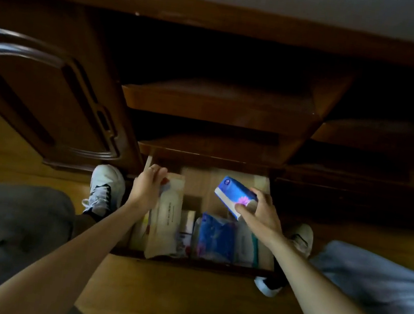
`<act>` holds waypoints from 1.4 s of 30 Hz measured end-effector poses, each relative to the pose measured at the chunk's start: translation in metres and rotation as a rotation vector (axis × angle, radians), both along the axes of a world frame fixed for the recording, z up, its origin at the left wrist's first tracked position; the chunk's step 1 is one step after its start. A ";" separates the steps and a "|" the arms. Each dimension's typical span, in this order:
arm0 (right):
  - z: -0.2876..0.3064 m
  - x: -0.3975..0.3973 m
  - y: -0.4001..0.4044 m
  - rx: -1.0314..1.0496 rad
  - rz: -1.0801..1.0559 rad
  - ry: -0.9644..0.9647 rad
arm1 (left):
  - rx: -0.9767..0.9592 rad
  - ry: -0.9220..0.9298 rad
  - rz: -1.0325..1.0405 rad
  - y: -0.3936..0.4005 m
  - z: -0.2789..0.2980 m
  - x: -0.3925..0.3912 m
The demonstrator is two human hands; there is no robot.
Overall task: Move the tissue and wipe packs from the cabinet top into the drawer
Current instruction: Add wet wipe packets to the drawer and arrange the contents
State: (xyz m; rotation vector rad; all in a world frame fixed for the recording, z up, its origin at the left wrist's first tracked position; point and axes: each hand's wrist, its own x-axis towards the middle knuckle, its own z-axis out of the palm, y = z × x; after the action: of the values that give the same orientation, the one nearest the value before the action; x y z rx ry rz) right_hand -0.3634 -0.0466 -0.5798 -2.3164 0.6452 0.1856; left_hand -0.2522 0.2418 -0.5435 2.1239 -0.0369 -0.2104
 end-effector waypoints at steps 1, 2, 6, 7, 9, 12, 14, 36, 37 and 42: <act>-0.008 0.008 0.003 0.021 -0.006 0.019 | -0.090 0.095 0.056 0.005 -0.008 0.001; -0.015 0.015 0.007 0.039 -0.009 0.034 | -0.167 0.182 0.108 0.010 -0.013 0.001; -0.035 0.043 0.028 0.136 -0.049 0.024 | -0.284 0.299 0.187 0.031 -0.024 0.004; -0.038 0.051 0.034 0.162 -0.046 0.022 | -0.295 0.305 0.211 0.037 -0.025 0.007; -0.044 0.069 0.048 0.200 -0.020 0.006 | -0.282 0.313 0.244 0.048 -0.025 0.014; -0.054 0.105 0.073 0.253 0.004 0.022 | -0.276 0.323 0.259 0.062 -0.025 0.017; -0.061 0.130 0.093 0.207 -0.035 0.027 | -0.272 0.317 0.267 0.069 -0.028 0.016; -0.085 0.186 0.134 -0.015 0.632 0.044 | -0.360 0.374 0.306 0.072 -0.029 0.020; -0.085 0.185 0.136 0.030 0.648 0.048 | -0.366 0.379 0.325 0.070 -0.028 0.021; -0.080 0.173 0.131 0.342 0.426 0.060 | -0.416 0.410 0.328 0.060 -0.023 0.022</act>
State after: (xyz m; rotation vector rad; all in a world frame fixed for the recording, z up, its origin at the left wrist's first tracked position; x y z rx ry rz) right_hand -0.1902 0.0845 -0.6594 -2.0901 0.1232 0.5212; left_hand -0.2303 0.3016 -0.5667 1.6119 0.4661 -0.4002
